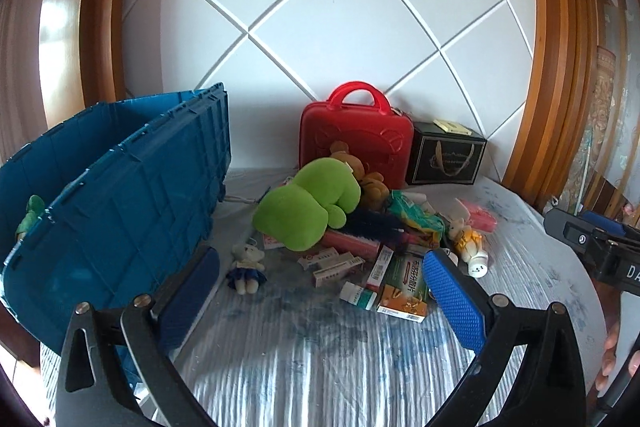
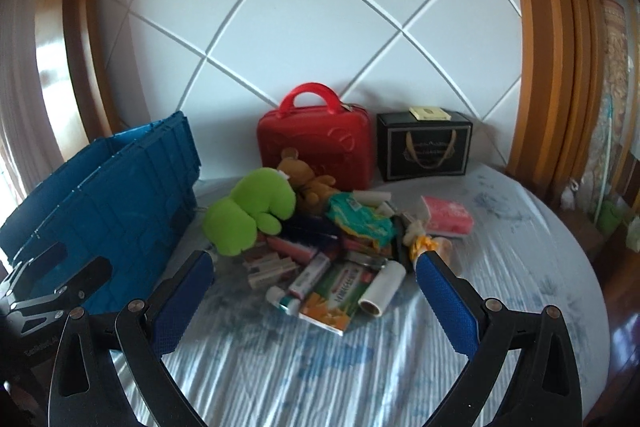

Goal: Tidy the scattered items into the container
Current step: 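Withdraw both tools from the crate back toward the pile, then grasp the white pill bottle with the left tool while the right tool grasps the white paper roll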

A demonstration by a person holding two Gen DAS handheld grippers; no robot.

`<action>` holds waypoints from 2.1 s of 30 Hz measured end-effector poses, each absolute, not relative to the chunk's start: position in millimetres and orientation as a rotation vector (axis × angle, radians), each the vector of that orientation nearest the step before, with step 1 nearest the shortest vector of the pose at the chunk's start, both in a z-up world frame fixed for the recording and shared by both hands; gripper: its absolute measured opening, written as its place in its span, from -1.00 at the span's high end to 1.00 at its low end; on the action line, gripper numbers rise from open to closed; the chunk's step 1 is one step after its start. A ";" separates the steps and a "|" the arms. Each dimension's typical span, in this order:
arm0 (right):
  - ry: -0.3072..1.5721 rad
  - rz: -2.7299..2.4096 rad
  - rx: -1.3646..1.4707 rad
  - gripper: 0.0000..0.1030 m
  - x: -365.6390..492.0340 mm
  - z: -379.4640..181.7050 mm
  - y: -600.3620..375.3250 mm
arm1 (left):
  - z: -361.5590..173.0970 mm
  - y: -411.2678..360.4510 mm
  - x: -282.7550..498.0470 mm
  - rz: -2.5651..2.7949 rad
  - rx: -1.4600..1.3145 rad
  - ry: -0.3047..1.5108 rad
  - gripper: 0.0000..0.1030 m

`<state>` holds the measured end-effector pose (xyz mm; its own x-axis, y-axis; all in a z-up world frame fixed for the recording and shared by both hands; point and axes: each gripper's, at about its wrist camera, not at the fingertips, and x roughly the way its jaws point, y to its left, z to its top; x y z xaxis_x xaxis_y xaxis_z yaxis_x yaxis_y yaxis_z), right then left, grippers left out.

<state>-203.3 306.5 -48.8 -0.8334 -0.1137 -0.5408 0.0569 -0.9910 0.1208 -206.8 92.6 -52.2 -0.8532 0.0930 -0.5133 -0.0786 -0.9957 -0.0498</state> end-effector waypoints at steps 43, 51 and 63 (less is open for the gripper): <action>-0.413 -2.836 1.585 -1.00 -388.0 -295.5 349.7 | -316.0 169.6 -408.6 2.539 -1.346 0.165 -0.63; -0.413 -2.865 1.615 -0.49 -395.8 -312.5 348.0 | -316.0 173.5 -411.6 2.581 -1.300 0.139 -0.31; -0.303 -2.870 1.718 0.10 -380.0 -320.9 364.3 | -314.4 165.8 -408.9 2.598 -1.306 0.119 -0.14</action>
<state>-380.0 364.3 -320.9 -0.4594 0.0929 -0.8833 -0.2752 -0.9605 0.0421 -408.9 165.8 -314.4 -0.5759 0.1689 -0.7999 -0.2414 -0.9699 -0.0310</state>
